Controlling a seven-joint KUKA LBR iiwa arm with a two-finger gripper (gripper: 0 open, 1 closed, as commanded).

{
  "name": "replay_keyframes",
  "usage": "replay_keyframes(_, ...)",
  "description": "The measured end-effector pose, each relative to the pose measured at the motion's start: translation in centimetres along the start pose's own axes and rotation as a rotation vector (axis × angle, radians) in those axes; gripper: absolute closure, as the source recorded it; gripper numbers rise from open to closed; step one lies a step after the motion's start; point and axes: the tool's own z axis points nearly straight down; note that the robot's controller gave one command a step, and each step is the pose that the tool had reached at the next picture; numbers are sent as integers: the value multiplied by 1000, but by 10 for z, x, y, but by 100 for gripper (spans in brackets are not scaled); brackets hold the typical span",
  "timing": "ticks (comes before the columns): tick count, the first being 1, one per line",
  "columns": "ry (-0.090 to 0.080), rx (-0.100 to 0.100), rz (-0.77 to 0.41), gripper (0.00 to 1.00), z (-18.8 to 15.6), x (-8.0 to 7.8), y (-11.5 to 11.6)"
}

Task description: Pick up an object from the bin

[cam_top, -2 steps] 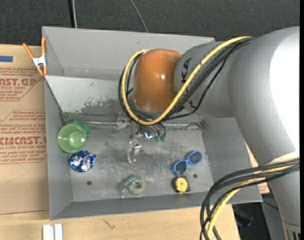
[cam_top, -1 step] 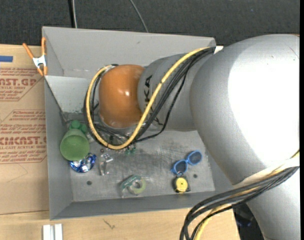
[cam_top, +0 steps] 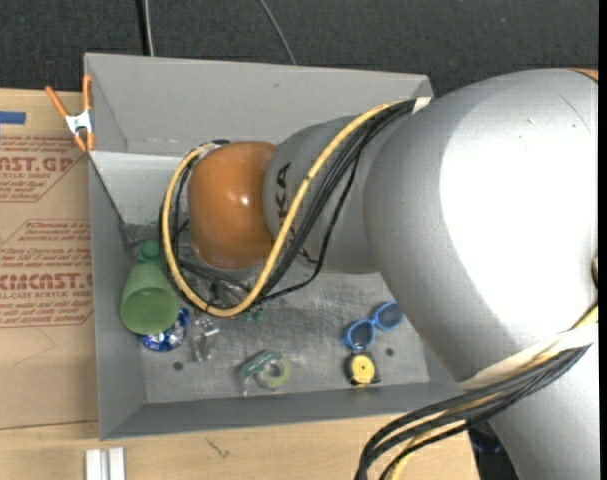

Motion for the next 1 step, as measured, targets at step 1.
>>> replay_keyframes(1,-5,-9,-10,100,0,0,9)
